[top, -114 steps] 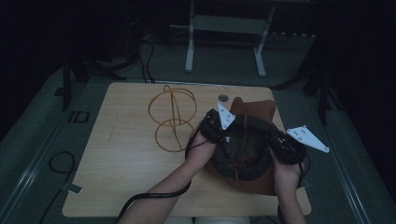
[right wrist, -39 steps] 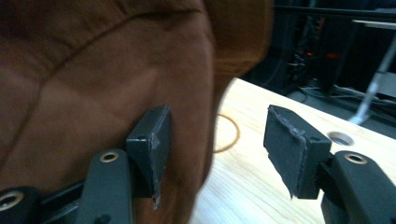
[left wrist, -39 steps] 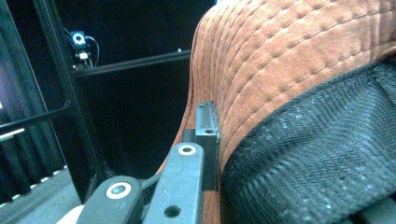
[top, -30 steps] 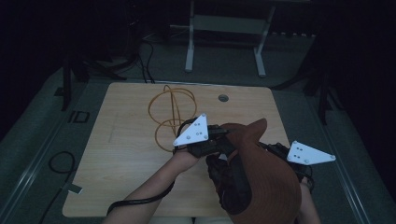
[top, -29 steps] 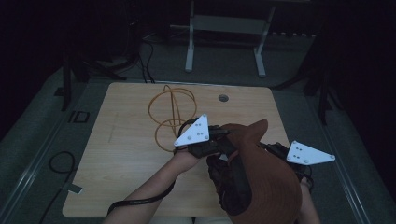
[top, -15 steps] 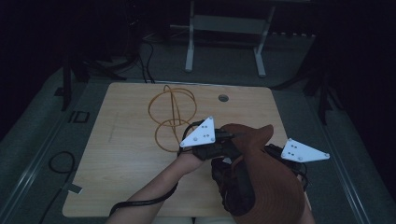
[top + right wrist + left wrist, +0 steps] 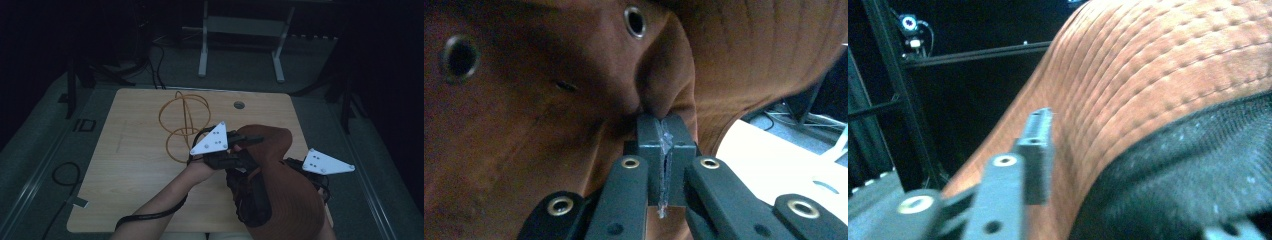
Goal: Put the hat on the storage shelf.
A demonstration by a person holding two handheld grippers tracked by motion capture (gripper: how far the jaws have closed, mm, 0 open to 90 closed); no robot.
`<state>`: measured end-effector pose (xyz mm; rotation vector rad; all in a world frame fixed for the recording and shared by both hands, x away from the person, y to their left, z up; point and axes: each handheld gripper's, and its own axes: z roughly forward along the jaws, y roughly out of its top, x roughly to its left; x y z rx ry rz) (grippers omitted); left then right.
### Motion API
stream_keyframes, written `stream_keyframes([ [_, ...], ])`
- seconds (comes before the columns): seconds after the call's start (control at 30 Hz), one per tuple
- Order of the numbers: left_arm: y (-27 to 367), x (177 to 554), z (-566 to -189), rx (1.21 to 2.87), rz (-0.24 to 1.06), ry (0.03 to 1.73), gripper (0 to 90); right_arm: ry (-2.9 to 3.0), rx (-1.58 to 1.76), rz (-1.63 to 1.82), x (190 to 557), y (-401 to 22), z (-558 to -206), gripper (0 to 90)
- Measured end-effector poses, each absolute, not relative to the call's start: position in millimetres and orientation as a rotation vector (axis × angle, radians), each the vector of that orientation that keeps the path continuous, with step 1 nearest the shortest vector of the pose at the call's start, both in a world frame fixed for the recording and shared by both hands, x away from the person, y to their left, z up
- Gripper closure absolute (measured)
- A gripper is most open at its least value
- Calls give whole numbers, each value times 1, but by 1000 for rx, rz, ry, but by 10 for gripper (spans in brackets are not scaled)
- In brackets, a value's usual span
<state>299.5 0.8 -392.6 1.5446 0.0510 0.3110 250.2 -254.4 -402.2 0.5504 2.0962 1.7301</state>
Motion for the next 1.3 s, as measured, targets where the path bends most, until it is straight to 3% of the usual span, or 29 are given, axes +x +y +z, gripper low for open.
stream_keyframes([
  [0.17,7,294,-389,1586,445,85,387,2053,585,1767,252,-265,-397,889],
  [0.6,46,290,-391,1607,545,234,263,1942,649,1802,254,-279,-386,890],
  [0.83,77,280,-400,1627,566,326,151,1895,665,1825,260,-282,-376,890],
  [1.3,157,262,-436,1625,644,509,87,1807,688,1840,297,-267,-340,890],
])
